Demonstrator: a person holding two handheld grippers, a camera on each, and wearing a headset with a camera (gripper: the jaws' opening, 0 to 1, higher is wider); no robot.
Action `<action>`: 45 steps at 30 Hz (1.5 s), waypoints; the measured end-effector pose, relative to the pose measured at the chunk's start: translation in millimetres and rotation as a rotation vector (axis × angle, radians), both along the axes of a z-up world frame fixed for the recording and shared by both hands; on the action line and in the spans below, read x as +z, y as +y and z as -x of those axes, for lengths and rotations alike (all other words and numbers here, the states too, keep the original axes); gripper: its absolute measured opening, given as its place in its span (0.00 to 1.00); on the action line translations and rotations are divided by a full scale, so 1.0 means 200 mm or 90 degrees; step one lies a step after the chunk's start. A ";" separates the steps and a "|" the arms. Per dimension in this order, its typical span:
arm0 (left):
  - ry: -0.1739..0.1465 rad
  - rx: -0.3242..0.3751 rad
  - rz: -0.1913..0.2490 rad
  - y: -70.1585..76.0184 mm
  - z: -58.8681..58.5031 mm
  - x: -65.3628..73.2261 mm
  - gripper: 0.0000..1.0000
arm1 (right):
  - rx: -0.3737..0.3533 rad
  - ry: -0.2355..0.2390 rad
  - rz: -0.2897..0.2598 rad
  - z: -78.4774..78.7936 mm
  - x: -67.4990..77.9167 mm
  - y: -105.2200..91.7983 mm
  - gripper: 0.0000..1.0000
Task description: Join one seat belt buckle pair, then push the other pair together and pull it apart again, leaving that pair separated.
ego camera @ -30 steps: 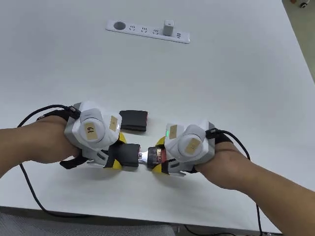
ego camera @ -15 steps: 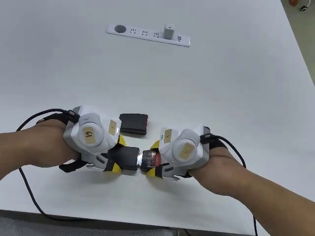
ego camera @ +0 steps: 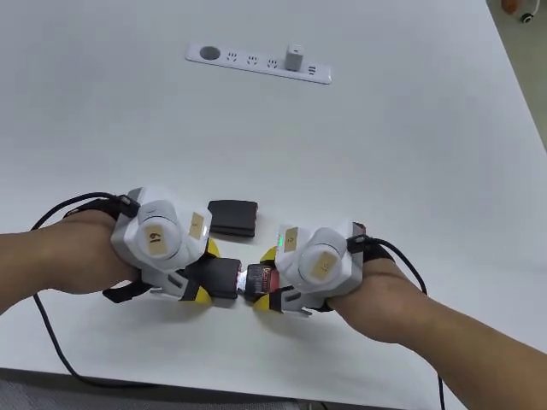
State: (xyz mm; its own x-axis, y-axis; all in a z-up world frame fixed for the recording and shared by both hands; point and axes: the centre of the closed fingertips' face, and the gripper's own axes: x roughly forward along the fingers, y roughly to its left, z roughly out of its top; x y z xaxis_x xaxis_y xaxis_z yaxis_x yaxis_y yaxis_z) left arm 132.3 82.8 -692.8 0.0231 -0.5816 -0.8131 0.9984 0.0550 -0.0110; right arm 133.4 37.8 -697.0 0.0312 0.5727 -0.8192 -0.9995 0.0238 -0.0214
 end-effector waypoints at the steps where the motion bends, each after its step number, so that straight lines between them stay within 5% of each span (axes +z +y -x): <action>1: 0.001 0.001 0.001 0.00 0.00 0.00 0.34 | 0.001 -0.001 0.001 0.00 0.00 0.00 0.31; 36: 0.027 0.033 0.033 0.01 -0.03 0.01 0.34 | -0.018 0.014 -0.018 -0.03 0.02 -0.01 0.32; 45: 0.022 0.022 0.016 0.01 -0.03 0.01 0.34 | -0.012 0.010 -0.011 -0.03 0.02 -0.01 0.32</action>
State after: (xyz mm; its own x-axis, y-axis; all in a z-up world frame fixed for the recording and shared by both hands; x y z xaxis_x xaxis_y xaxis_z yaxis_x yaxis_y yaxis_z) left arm 138.4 85.0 -690.8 0.0150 -0.6008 -0.7992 0.9950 0.0882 -0.0476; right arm 139.6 35.5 -693.0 0.0294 0.5868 -0.8092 -0.9991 0.0432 -0.0050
